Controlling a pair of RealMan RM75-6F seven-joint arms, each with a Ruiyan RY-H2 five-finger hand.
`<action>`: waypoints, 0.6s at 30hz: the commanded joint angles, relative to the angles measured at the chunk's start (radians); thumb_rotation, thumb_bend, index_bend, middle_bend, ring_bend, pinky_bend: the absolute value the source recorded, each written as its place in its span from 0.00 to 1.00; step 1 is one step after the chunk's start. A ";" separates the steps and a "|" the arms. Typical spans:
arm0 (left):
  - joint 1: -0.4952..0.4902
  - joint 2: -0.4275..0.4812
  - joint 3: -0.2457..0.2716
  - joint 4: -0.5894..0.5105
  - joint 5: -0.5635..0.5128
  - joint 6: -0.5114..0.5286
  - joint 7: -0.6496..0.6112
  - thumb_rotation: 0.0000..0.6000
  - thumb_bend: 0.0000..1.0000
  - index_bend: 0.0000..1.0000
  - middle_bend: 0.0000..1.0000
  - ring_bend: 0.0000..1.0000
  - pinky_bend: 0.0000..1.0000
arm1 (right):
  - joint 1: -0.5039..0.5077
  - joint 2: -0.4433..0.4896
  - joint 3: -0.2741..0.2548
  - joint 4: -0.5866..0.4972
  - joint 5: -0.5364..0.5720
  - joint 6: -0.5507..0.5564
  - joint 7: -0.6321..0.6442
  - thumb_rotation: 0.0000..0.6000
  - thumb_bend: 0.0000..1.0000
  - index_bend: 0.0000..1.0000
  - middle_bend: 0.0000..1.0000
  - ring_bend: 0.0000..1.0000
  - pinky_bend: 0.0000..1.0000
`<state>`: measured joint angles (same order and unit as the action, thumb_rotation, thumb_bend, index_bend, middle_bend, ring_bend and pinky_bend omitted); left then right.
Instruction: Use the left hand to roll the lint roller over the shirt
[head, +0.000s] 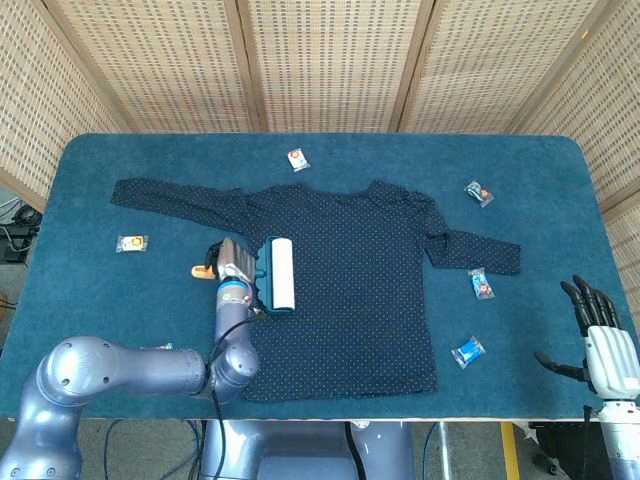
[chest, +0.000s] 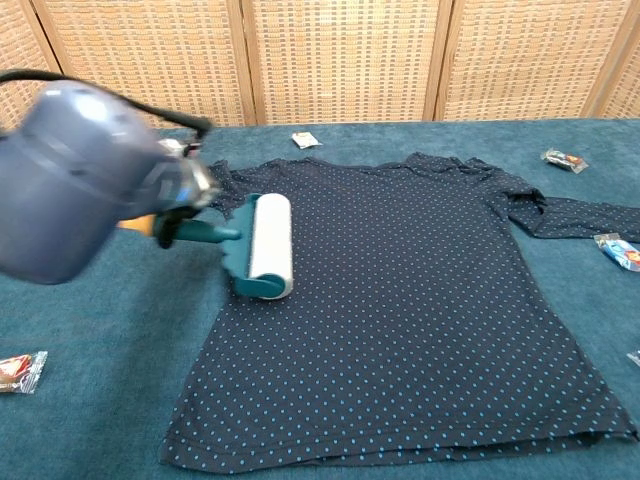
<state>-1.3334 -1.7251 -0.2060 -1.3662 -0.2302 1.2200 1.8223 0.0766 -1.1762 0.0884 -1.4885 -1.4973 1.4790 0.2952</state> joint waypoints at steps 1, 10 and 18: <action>0.052 0.067 0.044 -0.066 0.044 0.010 -0.038 1.00 0.89 0.88 0.92 0.83 0.76 | -0.001 0.001 -0.003 -0.005 -0.006 0.005 -0.004 1.00 0.12 0.02 0.00 0.00 0.00; 0.080 0.119 0.048 -0.125 0.090 -0.003 -0.087 1.00 0.89 0.88 0.92 0.83 0.76 | -0.001 0.004 -0.004 -0.012 -0.010 0.009 -0.005 1.00 0.12 0.02 0.00 0.00 0.00; 0.023 0.037 0.005 -0.072 0.079 -0.007 -0.059 1.00 0.89 0.88 0.92 0.83 0.76 | -0.001 0.006 -0.001 -0.006 0.001 0.004 0.007 1.00 0.12 0.02 0.00 0.00 0.00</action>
<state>-1.2959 -1.6709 -0.1882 -1.4530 -0.1458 1.2140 1.7546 0.0759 -1.1701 0.0875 -1.4950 -1.4963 1.4830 0.3025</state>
